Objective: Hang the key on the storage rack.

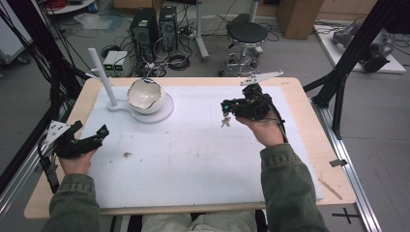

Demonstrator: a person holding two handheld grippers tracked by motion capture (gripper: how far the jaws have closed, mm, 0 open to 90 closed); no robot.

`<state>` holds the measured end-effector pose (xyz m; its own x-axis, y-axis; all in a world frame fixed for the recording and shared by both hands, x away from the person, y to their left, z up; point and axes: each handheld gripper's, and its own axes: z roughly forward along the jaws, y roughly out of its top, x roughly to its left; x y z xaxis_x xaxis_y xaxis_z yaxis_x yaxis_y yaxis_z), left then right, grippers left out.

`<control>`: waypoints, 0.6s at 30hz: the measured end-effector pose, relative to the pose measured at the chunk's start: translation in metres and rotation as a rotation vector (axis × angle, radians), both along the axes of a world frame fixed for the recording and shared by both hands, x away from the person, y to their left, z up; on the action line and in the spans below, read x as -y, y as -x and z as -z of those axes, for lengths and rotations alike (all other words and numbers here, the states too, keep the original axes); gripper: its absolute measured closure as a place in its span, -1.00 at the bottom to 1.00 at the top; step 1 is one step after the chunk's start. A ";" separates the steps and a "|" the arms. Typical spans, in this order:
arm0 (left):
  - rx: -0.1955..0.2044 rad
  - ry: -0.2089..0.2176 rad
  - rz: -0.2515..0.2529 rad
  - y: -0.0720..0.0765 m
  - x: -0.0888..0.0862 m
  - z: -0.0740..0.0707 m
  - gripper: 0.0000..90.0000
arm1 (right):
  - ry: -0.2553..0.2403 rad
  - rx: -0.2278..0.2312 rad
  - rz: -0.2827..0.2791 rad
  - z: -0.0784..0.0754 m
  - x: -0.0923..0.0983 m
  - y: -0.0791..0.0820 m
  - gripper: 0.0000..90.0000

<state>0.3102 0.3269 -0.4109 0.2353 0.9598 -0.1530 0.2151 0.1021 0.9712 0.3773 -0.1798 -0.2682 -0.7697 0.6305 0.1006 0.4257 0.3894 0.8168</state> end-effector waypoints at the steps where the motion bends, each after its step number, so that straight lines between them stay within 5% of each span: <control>1: 0.000 0.002 -0.001 0.000 0.000 0.000 -0.96 | -0.002 -0.004 -0.004 -0.001 -0.003 -0.001 0.79; 18: 0.000 0.002 0.008 -0.002 0.001 0.001 -0.96 | -0.024 -0.023 -0.093 -0.008 -0.076 -0.031 0.79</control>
<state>0.3123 0.3258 -0.4123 0.2433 0.9576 -0.1544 0.2156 0.1018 0.9712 0.4081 -0.1035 -0.2605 -0.8220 0.5538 0.1327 0.4073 0.4088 0.8167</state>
